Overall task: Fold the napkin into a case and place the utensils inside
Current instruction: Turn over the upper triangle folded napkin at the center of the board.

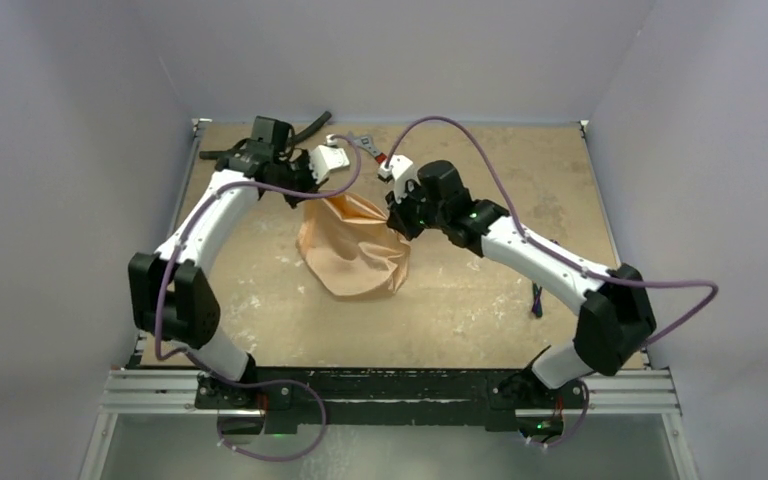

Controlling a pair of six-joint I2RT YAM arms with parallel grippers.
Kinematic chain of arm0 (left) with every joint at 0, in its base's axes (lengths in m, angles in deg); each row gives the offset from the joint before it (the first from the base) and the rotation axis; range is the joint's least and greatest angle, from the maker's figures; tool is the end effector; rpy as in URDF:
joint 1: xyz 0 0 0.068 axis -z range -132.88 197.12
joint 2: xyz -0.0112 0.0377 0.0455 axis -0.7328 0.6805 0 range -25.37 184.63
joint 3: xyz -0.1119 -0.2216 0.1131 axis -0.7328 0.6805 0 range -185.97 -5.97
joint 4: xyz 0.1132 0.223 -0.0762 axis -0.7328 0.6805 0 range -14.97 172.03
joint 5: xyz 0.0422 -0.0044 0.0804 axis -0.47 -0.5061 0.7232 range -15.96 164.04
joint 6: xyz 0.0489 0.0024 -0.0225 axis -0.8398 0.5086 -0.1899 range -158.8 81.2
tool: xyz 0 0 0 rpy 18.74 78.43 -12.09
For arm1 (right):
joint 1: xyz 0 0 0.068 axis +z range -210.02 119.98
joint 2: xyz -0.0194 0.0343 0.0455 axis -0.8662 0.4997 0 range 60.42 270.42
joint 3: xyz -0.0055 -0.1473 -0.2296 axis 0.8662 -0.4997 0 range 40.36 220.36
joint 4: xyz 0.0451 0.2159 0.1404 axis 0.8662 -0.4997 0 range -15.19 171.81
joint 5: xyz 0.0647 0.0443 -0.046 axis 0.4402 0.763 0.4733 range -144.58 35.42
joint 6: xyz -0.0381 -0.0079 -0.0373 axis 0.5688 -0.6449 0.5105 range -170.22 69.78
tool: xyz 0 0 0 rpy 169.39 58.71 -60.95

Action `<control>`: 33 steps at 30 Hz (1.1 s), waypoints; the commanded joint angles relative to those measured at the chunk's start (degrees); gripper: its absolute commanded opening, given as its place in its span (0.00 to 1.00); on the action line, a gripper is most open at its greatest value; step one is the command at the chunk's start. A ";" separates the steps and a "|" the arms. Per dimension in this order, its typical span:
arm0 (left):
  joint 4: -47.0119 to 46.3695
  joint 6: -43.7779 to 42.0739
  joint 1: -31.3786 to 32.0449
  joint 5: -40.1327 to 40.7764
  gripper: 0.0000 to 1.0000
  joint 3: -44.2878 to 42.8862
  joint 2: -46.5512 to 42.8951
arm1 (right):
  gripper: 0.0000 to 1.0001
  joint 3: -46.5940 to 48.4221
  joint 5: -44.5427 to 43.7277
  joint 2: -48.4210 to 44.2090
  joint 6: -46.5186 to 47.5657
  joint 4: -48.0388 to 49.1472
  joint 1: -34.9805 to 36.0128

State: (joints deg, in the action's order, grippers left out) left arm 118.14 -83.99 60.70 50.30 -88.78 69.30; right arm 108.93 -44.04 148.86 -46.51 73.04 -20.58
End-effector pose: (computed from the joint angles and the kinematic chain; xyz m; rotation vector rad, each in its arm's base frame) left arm 0.3415 -0.0973 0.2977 1.3343 2.0406 -0.2828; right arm 0.2733 0.2334 0.2984 -0.8826 1.9184 0.5690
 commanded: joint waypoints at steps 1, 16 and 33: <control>7.56 -3.37 0.46 -3.14 0.00 -4.26 -10.94 | 0.00 2.48 3.79 -8.94 0.60 -1.32 1.62; 39.24 -17.81 1.58 -8.31 0.00 -10.37 -31.26 | 0.00 2.29 2.73 -31.18 -19.11 -15.69 21.42; 6.90 9.11 1.84 -3.46 0.00 -3.56 12.38 | 0.00 0.30 15.20 10.68 -9.68 8.51 -7.41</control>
State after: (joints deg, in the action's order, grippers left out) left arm 139.13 -87.05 63.30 42.54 -87.58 74.98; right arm 103.16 -36.52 151.77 -60.68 76.16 -23.26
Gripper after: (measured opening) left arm 0.022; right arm 0.011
